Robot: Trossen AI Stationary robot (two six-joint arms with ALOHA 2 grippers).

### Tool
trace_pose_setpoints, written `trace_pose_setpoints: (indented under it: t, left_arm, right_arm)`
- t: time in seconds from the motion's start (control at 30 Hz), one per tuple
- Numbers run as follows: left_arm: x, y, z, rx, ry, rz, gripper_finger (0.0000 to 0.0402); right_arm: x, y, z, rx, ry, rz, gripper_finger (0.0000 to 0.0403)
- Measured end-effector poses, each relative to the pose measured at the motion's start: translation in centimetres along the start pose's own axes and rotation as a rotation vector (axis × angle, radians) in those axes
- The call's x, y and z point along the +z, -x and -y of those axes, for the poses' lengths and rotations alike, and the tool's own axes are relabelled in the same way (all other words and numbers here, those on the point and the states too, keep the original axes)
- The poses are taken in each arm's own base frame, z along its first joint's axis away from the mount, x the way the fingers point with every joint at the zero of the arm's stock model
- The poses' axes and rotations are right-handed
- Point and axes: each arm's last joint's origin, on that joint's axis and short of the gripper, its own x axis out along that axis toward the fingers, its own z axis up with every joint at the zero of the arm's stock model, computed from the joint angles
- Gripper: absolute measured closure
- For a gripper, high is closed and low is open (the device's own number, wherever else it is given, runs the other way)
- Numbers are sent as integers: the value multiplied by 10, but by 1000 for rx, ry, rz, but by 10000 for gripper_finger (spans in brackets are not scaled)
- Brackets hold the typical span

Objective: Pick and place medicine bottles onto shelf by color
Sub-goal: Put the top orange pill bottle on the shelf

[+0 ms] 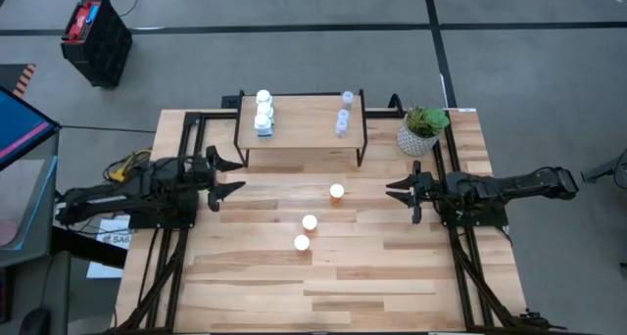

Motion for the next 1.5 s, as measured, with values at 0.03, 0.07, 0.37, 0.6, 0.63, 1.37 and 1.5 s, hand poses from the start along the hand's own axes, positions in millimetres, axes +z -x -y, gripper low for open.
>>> trace_pose_setpoints:
  t: [0.03,0.07,0.37,0.6,0.63,1.37,1.5]
  left_arm:
    - [-1,0,0,-1,-8,5,148]
    - [-2,1,0,-2,-14,6,148]
    - [-13,2,0,-43,-8,-30,148]
    - [-14,2,1,-85,3,-41,148]
    - [-14,2,1,-89,3,-42,148]
    - [-33,-2,8,-51,-38,-29,148]
    - [-30,-2,8,-41,-57,5,148]
  right_arm:
    - [0,0,0,0,0,0,283]
    - [0,0,0,0,0,0,283]
    - [0,0,0,0,0,0,283]
    - [0,0,0,0,0,0,283]
    - [0,0,0,0,0,0,283]
    - [0,0,0,0,0,0,283]
    - [0,0,0,0,0,0,283]
